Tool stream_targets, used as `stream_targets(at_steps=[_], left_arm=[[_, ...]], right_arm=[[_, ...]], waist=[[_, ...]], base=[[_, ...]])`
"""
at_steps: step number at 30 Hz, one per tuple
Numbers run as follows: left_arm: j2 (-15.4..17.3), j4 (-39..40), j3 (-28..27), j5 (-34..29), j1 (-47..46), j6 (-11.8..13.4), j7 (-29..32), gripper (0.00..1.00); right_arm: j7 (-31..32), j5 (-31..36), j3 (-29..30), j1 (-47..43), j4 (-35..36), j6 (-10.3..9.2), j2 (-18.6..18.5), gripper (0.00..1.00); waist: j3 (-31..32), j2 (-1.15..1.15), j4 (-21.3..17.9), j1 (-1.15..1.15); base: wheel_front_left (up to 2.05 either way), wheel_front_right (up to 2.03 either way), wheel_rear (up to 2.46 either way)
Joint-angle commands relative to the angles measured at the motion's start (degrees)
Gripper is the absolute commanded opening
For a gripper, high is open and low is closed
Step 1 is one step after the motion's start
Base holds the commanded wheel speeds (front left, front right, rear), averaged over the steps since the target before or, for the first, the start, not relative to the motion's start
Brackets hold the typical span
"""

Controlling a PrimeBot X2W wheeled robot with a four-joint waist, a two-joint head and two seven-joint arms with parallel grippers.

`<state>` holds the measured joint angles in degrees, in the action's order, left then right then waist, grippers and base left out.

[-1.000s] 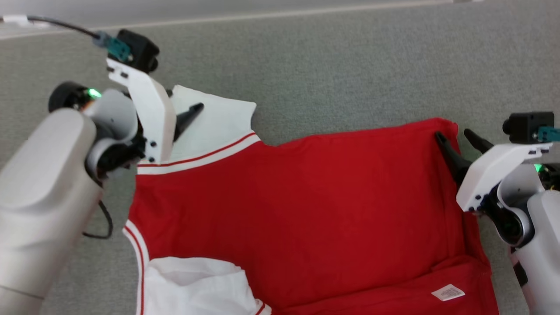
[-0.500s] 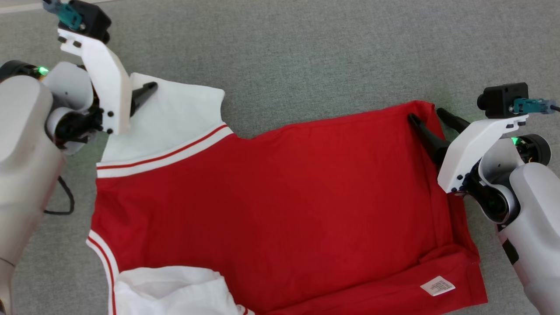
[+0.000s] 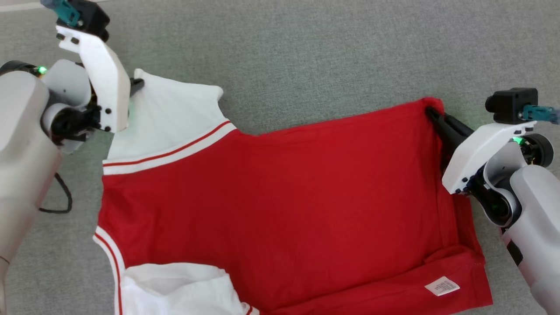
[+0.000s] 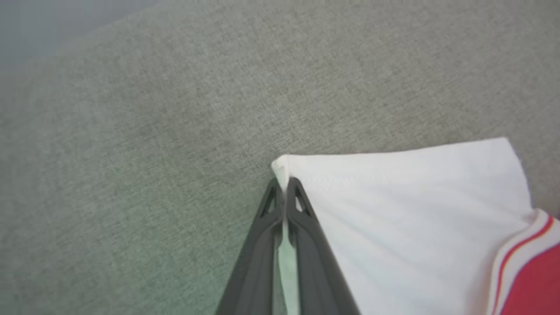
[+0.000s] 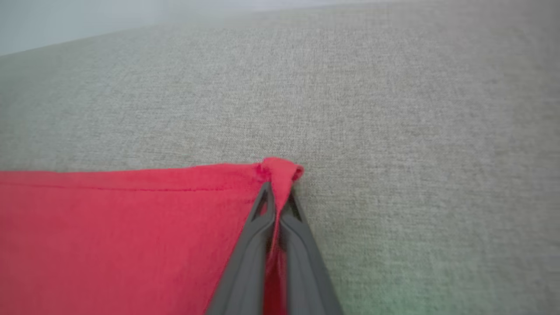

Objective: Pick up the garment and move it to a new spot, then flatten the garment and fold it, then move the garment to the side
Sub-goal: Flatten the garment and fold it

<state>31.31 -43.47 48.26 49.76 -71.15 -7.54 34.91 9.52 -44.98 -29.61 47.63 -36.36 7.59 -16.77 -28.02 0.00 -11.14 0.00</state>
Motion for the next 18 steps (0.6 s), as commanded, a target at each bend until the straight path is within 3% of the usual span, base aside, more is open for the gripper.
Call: stream_targets(at_steps=[1, 9, 18], left_arm=[[0.57, -0.79, 0.07, -0.87, -0.12, 0.15, -0.5, 0.0], [-0.21, -3.62, 1.82, -0.34, 0.54, 0.15, -5.34, 0.0], [-0.62, 0.13, 5.04, 4.56, 3.36, 0.14, -6.76, 0.0]], right_arm=[[-0.67, 0.48, 0.1, 0.34, -1.3, -0.19, -0.03, 0.0], [-9.86, -0.8, 4.6, 0.51, -8.68, -0.2, 1.53, 0.0], [-10.36, -2.89, 2.96, -2.74, -10.76, -0.19, 1.52, 0.0]], waist=[[0.41, 0.0, 0.15, 0.0], [4.24, 0.0, 2.02, 0.0], [9.99, 0.0, 3.94, 0.0]], base=[[0.0, 0.0, 0.0], [0.0, 0.0, 0.0], [0.0, 0.0, 0.0]])
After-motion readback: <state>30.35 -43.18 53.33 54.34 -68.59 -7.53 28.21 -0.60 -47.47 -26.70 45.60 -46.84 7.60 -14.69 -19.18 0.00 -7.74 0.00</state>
